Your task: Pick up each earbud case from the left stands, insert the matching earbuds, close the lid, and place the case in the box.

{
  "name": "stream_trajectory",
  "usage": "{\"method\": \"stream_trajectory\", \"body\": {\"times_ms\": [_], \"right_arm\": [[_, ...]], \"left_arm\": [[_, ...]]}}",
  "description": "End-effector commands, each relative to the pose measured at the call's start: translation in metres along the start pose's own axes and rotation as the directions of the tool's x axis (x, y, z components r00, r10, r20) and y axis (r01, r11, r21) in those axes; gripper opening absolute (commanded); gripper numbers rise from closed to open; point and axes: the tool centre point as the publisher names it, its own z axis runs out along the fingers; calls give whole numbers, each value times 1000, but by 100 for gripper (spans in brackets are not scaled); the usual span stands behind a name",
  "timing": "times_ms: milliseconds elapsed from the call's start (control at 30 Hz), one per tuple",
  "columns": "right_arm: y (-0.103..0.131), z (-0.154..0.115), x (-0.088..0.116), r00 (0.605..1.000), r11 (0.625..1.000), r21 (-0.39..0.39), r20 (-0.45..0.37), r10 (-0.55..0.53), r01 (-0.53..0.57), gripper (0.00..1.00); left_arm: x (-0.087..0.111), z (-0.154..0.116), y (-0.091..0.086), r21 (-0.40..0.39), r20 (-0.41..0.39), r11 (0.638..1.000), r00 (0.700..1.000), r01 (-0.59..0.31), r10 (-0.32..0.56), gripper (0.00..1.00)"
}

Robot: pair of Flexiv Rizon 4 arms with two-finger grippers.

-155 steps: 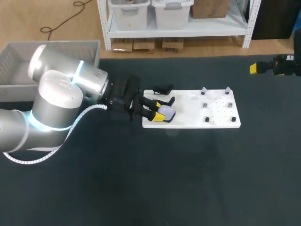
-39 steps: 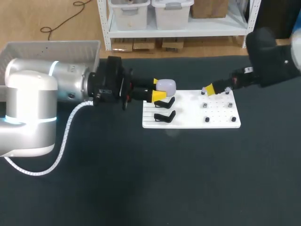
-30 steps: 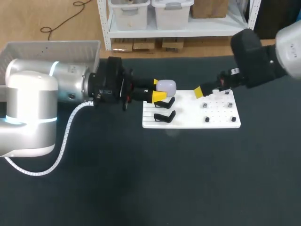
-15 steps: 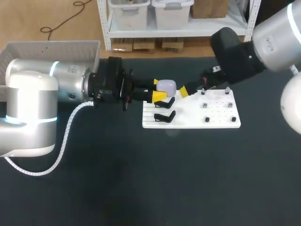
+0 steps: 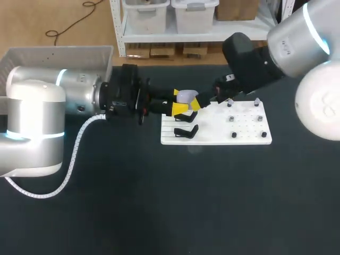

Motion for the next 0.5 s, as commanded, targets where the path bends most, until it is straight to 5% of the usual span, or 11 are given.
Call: {"method": "stream_trajectory", "body": {"times_ms": [33,500], "right_arm": [[-3,5,-4,1000,1000,-11,-10,0,0,100],[-10,13,-8,1000,1000,-14,-13,23,-24,100]], "left_arm": [[1,0,0,-2,3,1000,1000,-3,3,0],[1,0,0,-2,3,1000,1000,-3,3,0]]}}
